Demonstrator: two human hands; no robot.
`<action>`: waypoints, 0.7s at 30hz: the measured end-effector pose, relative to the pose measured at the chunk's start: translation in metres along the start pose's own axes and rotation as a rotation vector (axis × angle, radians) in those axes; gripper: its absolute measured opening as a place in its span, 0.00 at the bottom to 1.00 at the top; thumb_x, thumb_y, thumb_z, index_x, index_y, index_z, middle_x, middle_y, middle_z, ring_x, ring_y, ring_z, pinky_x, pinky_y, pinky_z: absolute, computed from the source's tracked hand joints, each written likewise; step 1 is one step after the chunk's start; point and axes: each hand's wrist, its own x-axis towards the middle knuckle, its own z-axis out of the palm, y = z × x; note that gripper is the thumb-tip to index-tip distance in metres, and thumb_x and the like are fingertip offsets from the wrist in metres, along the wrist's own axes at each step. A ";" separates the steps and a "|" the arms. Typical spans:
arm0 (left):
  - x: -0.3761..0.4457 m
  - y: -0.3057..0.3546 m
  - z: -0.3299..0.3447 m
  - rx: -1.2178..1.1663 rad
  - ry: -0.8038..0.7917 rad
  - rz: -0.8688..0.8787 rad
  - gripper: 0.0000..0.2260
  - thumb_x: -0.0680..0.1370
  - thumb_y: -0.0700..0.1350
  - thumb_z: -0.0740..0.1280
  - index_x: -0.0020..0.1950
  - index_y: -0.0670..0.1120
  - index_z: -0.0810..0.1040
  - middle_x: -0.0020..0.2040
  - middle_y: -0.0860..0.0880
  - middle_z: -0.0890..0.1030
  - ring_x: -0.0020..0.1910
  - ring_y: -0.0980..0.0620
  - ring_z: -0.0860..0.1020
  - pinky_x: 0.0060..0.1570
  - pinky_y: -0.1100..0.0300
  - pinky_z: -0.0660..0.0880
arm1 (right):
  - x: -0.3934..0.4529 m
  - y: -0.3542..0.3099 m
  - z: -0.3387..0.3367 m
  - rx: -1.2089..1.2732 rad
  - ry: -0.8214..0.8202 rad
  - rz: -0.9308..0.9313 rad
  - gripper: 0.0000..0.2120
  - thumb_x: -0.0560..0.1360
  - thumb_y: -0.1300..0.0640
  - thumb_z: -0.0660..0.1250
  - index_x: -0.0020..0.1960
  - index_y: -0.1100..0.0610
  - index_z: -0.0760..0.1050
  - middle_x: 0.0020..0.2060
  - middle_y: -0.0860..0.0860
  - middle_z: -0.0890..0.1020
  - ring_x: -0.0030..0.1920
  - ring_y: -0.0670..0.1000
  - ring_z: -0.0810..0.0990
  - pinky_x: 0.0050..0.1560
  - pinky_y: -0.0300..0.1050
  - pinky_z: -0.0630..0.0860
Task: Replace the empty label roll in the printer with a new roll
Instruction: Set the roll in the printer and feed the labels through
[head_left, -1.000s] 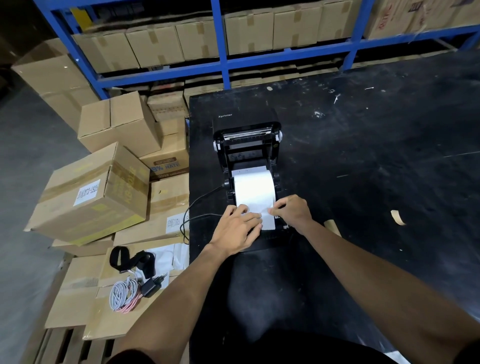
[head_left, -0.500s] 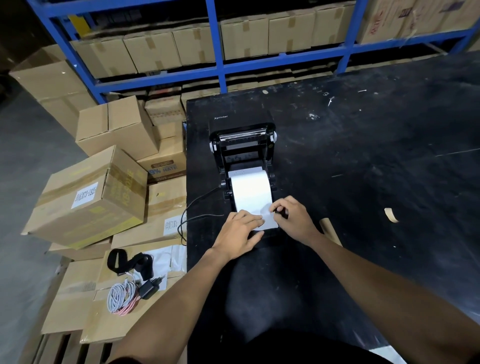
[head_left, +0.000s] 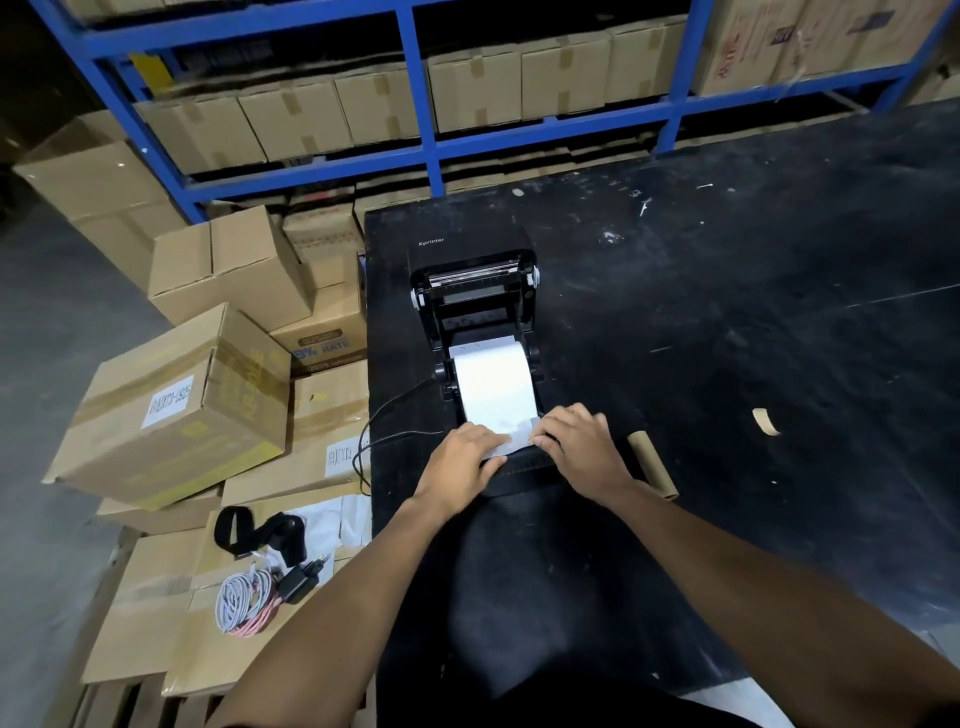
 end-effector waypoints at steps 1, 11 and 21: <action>-0.003 -0.001 -0.001 -0.017 0.028 -0.001 0.11 0.80 0.45 0.68 0.60 0.46 0.83 0.52 0.49 0.85 0.54 0.49 0.79 0.57 0.54 0.75 | -0.003 0.001 0.001 -0.013 0.001 -0.010 0.11 0.82 0.51 0.59 0.51 0.49 0.80 0.52 0.43 0.80 0.57 0.49 0.73 0.52 0.48 0.61; -0.027 0.006 0.000 -0.045 0.149 0.074 0.06 0.77 0.42 0.71 0.52 0.46 0.87 0.45 0.50 0.87 0.46 0.48 0.82 0.51 0.58 0.74 | -0.022 -0.002 0.001 -0.015 0.009 -0.192 0.09 0.81 0.52 0.63 0.52 0.48 0.83 0.46 0.44 0.81 0.55 0.49 0.76 0.51 0.44 0.61; -0.052 0.012 0.004 -0.036 0.161 0.142 0.04 0.77 0.37 0.71 0.49 0.41 0.86 0.42 0.46 0.85 0.42 0.44 0.81 0.46 0.54 0.78 | -0.045 0.003 0.011 -0.069 0.040 -0.326 0.08 0.75 0.62 0.70 0.53 0.53 0.82 0.44 0.48 0.81 0.51 0.54 0.79 0.47 0.51 0.72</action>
